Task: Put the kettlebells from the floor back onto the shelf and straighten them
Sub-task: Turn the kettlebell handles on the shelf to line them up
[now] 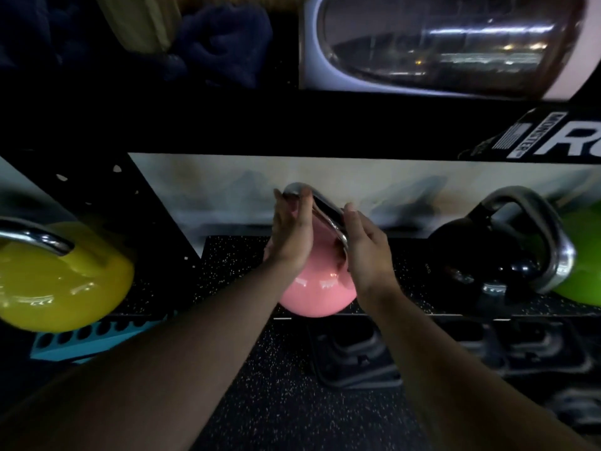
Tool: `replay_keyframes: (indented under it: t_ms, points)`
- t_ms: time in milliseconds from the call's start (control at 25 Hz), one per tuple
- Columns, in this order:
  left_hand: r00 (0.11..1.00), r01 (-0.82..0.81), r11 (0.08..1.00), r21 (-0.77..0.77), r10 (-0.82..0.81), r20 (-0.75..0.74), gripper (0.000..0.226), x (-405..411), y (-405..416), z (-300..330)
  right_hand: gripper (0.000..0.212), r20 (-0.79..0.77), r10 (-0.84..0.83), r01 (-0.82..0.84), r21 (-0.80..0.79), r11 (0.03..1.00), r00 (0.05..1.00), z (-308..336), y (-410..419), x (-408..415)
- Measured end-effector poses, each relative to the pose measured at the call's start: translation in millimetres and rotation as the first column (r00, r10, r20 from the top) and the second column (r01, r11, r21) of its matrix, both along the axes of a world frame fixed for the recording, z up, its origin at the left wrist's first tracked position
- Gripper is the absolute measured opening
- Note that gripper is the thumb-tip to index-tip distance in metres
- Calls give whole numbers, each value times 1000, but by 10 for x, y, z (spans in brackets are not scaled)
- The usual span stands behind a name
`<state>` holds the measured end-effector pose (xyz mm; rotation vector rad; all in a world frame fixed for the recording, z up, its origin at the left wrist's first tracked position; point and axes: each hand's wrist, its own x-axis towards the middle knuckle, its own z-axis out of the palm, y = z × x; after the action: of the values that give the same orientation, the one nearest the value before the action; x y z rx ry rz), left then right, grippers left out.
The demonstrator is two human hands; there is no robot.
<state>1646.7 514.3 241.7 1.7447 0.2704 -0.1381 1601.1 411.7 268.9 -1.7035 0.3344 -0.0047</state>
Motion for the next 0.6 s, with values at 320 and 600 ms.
replay_keyframes:
  t_ms: [320, 600]
  points:
    - [996, 66, 987, -145, -74, -44, 107, 295, 74, -314, 37, 6, 111, -111, 116, 987, 994, -77, 136, -14]
    - [988, 134, 985, -107, -140, -58, 108, 501, 196, -166, 45, 45, 55, -63, 197, 978, 997, -148, 443, 29]
